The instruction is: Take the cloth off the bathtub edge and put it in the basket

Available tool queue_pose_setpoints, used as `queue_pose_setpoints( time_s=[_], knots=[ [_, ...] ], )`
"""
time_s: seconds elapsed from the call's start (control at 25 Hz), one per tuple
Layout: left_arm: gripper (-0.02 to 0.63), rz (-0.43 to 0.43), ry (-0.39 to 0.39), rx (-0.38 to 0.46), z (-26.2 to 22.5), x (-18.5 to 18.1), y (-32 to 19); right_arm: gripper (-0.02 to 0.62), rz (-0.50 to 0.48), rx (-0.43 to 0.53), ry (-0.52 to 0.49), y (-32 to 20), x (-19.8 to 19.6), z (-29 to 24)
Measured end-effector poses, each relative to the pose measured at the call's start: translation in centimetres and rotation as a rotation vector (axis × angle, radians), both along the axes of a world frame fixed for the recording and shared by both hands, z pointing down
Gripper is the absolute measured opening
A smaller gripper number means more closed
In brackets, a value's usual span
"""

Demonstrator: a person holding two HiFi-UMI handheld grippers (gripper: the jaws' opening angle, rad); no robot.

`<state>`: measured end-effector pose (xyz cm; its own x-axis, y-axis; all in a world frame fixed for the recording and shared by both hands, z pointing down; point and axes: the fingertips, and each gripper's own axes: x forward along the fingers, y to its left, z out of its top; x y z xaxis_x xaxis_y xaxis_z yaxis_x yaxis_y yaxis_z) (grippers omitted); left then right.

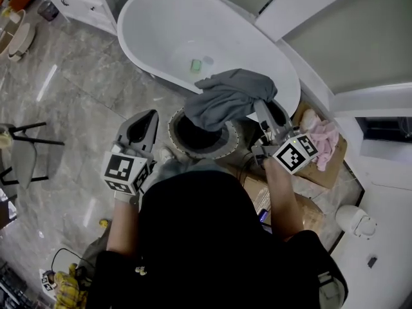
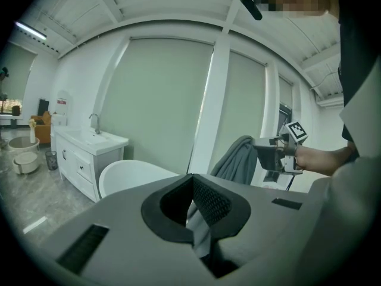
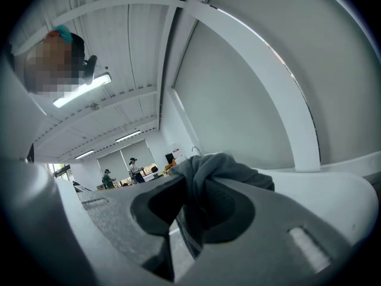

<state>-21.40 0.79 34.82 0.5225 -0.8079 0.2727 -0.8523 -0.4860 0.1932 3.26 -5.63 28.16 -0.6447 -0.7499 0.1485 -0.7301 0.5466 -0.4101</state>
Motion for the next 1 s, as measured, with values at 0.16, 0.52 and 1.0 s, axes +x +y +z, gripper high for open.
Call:
queue_pose_setpoints(
  time_s=[0.16,0.52,1.0],
  knots=[
    [0.014,0.047,0.022,0.006,-0.1,0.0,-0.8,0.083,0.011,-0.008,-0.005,1.1,-1.2,-1.1],
    [0.014,0.225,0.068,-0.013,0.4,4.1,-3.4,0.083,0.131,-0.037,-0.022,4.3,-0.1,-2.0],
    [0.014,0.451,0.07,-0.051,1.6,12.1,-2.0,0.084,0.331,-0.117,-0.02,11.0,6.4,0.6]
  ],
)
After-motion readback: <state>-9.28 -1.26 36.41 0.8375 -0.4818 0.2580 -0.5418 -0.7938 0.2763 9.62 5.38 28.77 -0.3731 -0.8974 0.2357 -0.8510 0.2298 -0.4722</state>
